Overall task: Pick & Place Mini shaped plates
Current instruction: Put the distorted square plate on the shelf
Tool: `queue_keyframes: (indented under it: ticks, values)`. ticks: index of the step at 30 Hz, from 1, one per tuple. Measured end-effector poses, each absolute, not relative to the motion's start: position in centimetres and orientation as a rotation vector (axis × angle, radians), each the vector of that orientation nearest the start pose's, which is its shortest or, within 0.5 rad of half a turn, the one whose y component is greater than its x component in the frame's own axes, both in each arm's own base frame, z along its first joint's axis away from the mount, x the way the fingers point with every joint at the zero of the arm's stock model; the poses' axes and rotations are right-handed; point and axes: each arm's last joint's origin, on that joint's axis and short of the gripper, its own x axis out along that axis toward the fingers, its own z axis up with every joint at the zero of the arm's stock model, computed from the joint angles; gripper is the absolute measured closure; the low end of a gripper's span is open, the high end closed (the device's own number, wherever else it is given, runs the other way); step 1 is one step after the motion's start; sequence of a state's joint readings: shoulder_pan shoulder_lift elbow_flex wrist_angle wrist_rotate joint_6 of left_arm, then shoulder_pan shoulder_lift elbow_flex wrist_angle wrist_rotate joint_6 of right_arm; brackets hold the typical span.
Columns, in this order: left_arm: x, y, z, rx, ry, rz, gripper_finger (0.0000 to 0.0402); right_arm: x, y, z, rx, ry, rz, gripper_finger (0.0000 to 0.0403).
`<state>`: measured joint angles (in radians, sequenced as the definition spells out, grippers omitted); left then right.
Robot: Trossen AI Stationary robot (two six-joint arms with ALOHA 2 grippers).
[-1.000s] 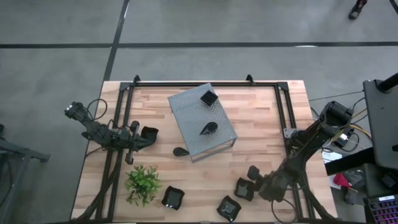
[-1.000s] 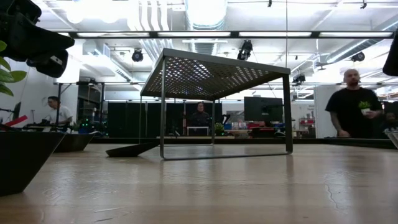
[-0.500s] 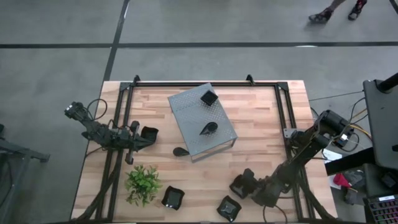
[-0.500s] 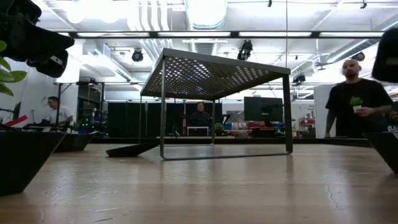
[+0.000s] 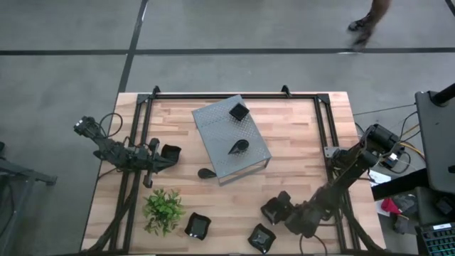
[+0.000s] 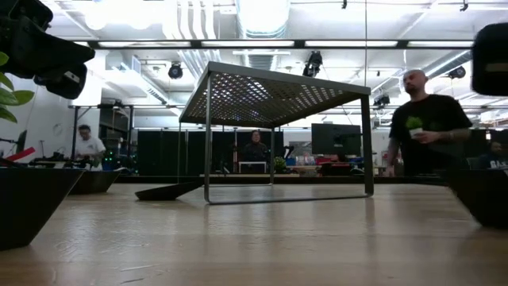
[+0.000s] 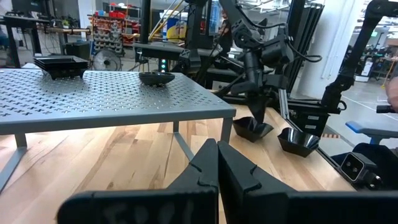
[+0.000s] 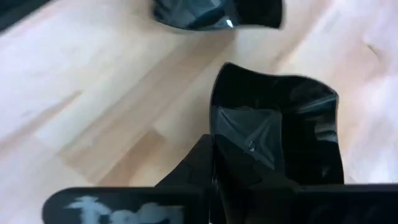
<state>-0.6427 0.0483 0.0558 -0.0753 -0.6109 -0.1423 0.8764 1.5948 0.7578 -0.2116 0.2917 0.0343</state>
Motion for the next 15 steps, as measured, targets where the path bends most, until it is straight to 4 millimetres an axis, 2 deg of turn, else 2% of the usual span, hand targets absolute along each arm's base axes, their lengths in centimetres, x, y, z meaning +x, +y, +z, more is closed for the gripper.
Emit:
queue_keyframes:
  ticks: [7,15]
  values:
    - [8.4,-4.2,17.2,-0.102,0.057,-0.028,0.0401,18.9,21.0,14.8,-0.583,0.902,0.454,0.0394]
    - [8.4,-4.2,17.2,-0.102,0.057,-0.028,0.0401,19.9,21.9,18.3,-0.686,0.886,0.397,0.0395]
